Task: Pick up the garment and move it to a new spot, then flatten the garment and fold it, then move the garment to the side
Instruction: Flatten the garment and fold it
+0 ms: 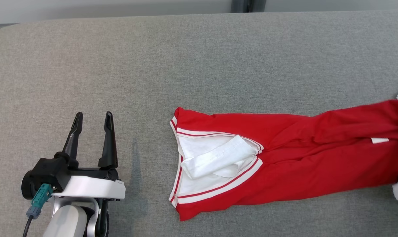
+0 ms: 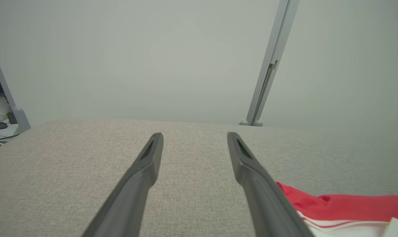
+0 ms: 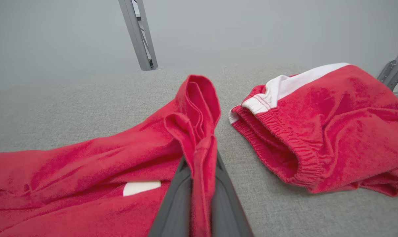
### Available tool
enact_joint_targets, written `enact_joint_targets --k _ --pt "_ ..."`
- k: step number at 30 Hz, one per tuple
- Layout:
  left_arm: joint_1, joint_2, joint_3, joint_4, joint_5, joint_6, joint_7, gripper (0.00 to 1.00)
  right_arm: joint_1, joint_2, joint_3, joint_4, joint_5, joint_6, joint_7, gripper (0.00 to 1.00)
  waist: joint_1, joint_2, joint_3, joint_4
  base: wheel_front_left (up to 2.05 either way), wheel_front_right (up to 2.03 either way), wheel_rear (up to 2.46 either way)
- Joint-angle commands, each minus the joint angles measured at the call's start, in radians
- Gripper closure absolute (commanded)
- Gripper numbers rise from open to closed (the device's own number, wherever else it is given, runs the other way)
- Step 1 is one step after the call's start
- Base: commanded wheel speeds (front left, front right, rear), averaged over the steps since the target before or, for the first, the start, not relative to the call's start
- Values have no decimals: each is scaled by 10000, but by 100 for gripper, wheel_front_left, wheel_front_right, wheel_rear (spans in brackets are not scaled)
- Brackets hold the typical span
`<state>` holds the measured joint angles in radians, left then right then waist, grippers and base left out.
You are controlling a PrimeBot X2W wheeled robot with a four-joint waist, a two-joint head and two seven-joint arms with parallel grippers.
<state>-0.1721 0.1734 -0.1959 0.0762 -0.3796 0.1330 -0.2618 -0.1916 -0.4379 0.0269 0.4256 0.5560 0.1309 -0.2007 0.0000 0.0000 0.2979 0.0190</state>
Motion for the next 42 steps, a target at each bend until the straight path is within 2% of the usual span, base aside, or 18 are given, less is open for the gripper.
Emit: enact_joint_targets --k 1,7,8,9,11,13,17,18,23,34,35,36,37,42 --pt "26 17 77 25 46 -40 -37 0 47 6 13 -495 -108 -2 186 100 0 0 -26 -22 0 0 0" --pt "90 -23 95 103 55 -81 -37 0 -93 963 622 -3430 -115 -2 1464 100 0 0 -138 -174 0 0 0" --pt "70 -33 68 125 75 -96 -37 0 -151 1266 774 -3748 -168 -2 1682 100 0 0 -155 -182 0 0 0" --pt "-8 -55 14 172 79 -121 -37 0 -316 1959 1364 -4292 -79 7 2015 100 0 0 -187 -160 0 0 0" --pt "-76 -54 -15 245 60 -160 -35 0 -496 2421 1879 -4508 -96 6 2187 100 0 0 -222 -114 0 0 0" --pt "-152 -93 -81 310 54 -200 -26 0 -616 2961 2547 -4441 0 1 2287 100 0 0 -243 -37 0 0 0" --pt "-203 -98 -119 405 41 -233 -26 0 -953 3541 3786 -3891 177 1 2175 100 0 0 -236 156 0 0 0" --pt "-203 -98 -119 405 41 -233 -26 0 -953 3541 3786 -3891 177 1 2175 100 0 0 -236 156 0 0 0" --pt "-275 -175 -163 449 84 -263 -26 0 -1436 3817 5091 -2651 687 1 1563 100 0 0 -129 464 0 0 0" --pt "-342 -351 -170 537 186 -305 -26 0 -2424 3840 6567 -1006 1638 3 307 100 0 0 1 748 0 0 0" --pt "-346 -362 -163 542 198 -307 -26 0 -2552 3841 6668 -862 1593 3 198 92 0 0 9 754 0 0 0" --pt "-348 -372 -157 550 209 -310 -26 0 -2653 3841 6738 -724 1587 3 87 54 0 0 15 756 0 0 0" --pt "-351 -381 -148 549 210 -317 -26 0 -2738 3841 6788 -649 1683 3 -6 0 0 0 25 756 0 0 0" --pt "-287 -380 -68 528 257 -325 -26 0 -3187 3840 6895 -773 1691 3 -405 0 0 0 50 645 0 0 0"
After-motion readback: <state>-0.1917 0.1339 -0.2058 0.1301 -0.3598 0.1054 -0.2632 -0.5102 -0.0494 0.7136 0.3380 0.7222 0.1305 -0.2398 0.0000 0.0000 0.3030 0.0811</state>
